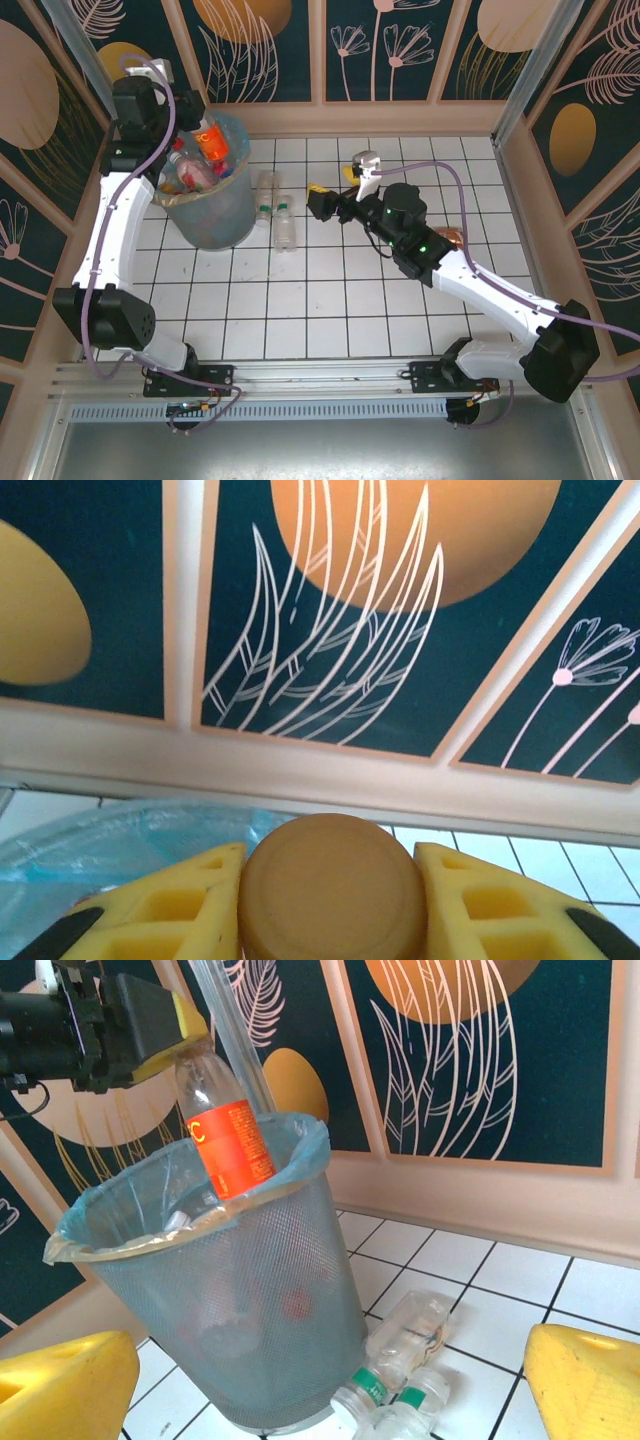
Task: Put the plastic bottles in the bin
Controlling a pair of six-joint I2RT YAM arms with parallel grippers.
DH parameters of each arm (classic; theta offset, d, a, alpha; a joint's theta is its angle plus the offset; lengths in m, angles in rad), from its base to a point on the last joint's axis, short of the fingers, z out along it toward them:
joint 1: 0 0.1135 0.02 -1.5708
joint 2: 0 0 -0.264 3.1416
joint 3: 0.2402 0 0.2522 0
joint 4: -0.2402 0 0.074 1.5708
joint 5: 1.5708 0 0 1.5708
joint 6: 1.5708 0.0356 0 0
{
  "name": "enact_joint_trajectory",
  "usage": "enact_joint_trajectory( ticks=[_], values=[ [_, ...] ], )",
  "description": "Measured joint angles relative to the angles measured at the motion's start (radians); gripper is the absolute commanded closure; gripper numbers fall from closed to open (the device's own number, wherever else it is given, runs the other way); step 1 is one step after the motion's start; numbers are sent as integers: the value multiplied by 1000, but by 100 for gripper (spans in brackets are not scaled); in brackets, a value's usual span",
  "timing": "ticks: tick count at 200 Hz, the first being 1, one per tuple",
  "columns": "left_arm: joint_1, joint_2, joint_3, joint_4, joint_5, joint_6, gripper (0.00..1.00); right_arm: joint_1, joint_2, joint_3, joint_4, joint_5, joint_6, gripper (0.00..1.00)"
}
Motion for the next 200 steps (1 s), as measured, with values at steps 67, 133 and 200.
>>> enact_joint_trajectory(
  ticks=[67, 133, 200],
  values=[
    [83, -2, -86, 66, 104, -102, 54, 0, 3, 0, -10, 3, -12, 1],
    [102, -45, -143, 95, 91, -119, 95, 0, 10, 0, -10, 3, -19, 1],
    [122, -63, -140, 49, 183, -119, 99, 0, 12, 0, -17, 3, -19, 1]
  ],
)
